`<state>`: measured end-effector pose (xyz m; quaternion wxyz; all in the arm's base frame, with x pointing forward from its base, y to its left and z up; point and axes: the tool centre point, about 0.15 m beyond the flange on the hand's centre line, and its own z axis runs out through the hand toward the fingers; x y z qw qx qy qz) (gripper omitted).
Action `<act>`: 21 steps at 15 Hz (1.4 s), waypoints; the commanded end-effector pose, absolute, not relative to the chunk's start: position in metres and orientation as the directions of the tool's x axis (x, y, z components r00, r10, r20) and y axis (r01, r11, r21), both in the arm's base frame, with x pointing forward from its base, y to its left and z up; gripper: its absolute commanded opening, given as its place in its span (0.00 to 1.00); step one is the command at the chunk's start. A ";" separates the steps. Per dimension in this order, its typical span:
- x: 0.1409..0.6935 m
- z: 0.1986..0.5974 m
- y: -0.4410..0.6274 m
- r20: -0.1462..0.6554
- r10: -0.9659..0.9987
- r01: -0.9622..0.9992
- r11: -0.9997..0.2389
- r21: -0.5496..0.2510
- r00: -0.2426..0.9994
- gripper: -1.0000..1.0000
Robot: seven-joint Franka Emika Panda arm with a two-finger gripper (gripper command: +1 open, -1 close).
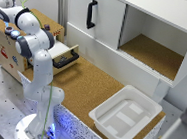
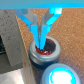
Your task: Toggle the red light switch to turn on the red light
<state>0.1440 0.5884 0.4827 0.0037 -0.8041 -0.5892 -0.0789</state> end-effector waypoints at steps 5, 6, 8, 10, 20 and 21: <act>0.175 0.464 0.643 -0.070 0.939 0.938 -0.327 0.115 0.336 0.00; 0.175 0.460 0.643 -0.079 0.938 0.938 -0.327 0.115 0.337 0.00; 0.172 0.451 0.640 -0.096 0.936 0.938 -0.327 0.112 0.338 0.00; 0.163 0.441 0.638 -0.114 0.938 0.943 -0.316 0.106 0.327 0.00; 0.159 0.501 0.630 -0.061 0.934 0.927 -0.340 0.158 0.352 0.00; 0.159 0.507 0.630 -0.056 0.935 0.928 -0.338 0.158 0.350 0.00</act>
